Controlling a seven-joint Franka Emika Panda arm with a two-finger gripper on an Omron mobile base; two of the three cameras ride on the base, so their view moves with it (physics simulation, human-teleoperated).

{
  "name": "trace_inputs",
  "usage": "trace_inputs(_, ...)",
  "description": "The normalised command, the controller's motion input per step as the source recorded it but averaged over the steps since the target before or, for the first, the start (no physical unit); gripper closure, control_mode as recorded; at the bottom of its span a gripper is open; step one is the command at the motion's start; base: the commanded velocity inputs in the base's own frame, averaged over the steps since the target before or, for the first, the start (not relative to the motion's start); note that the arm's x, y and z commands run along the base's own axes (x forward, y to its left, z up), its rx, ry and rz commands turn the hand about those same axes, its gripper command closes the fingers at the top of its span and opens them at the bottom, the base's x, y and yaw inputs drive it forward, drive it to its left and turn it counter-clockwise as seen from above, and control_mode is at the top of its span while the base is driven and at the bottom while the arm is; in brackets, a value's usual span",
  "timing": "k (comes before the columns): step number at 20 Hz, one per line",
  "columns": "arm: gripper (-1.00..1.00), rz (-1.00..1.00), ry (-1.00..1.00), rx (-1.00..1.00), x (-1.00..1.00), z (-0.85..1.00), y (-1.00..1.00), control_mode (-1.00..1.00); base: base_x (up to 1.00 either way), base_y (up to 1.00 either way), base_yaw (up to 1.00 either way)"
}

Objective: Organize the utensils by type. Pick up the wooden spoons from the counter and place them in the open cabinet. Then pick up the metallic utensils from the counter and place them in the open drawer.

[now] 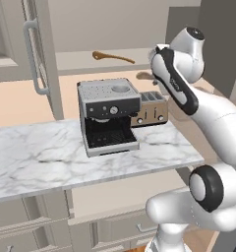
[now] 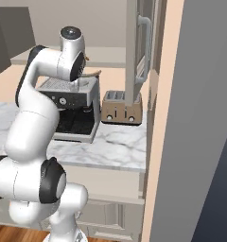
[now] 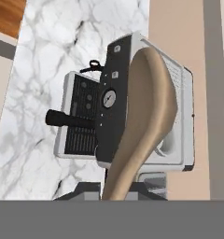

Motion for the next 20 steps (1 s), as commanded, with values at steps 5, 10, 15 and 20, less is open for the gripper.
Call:
trace_inputs(5,1.0,-0.05,-0.17,0.0,0.7,0.36,-0.02,-1.0,0.0,0.0,0.0)
trace_inputs(10,1.0,-0.05,-0.21,0.0,0.69,0.21,-0.07,-1.0,0.0,0.0,0.0)
trace_inputs(15,1.0,0.0,-0.27,0.0,0.74,0.18,-0.09,-1.0,0.0,0.0,0.0)
trace_inputs(20,1.0,0.0,-0.14,-0.02,0.77,0.1,-0.15,-1.0,0.0,0.0,0.0)
